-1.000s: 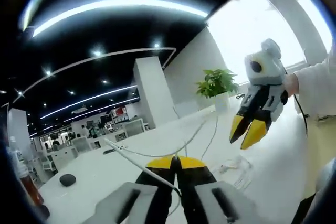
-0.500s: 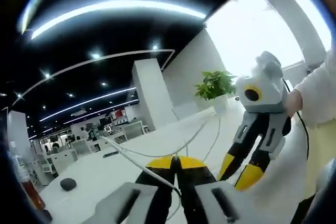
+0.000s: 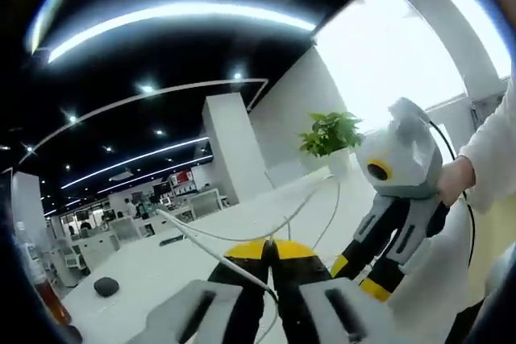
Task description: Peel open the Velcro strap on the desktop, arrange the wired earphones neatly onto it, and close the Velcro strap to secure them.
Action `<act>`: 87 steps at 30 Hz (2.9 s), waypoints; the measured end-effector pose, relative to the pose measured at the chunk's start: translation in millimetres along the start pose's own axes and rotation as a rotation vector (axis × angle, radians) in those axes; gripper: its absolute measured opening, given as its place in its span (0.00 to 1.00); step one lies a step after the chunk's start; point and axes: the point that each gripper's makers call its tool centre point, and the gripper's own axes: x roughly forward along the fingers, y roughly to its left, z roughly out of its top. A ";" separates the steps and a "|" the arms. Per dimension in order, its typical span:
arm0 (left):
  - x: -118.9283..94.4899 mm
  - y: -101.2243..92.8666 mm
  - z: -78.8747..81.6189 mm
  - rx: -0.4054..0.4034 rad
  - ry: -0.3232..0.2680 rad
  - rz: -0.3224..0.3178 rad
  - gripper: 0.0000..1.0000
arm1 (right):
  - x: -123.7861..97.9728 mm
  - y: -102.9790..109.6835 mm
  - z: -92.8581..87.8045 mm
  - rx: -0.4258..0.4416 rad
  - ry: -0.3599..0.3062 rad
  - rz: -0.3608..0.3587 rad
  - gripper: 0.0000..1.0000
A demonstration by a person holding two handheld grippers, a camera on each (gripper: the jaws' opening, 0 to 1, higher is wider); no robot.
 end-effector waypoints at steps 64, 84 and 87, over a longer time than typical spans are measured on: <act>-31.8 -24.3 -61.9 0.479 0.133 0.040 0.20 | -29.4 8.4 31.0 0.185 -0.175 0.104 0.04; -57.4 -15.0 -19.5 0.693 0.041 0.185 0.30 | -29.8 13.6 36.5 0.198 -0.183 0.128 0.04; -49.0 -21.7 -23.7 0.757 0.036 0.170 0.30 | -30.9 16.7 39.3 0.211 -0.189 0.141 0.04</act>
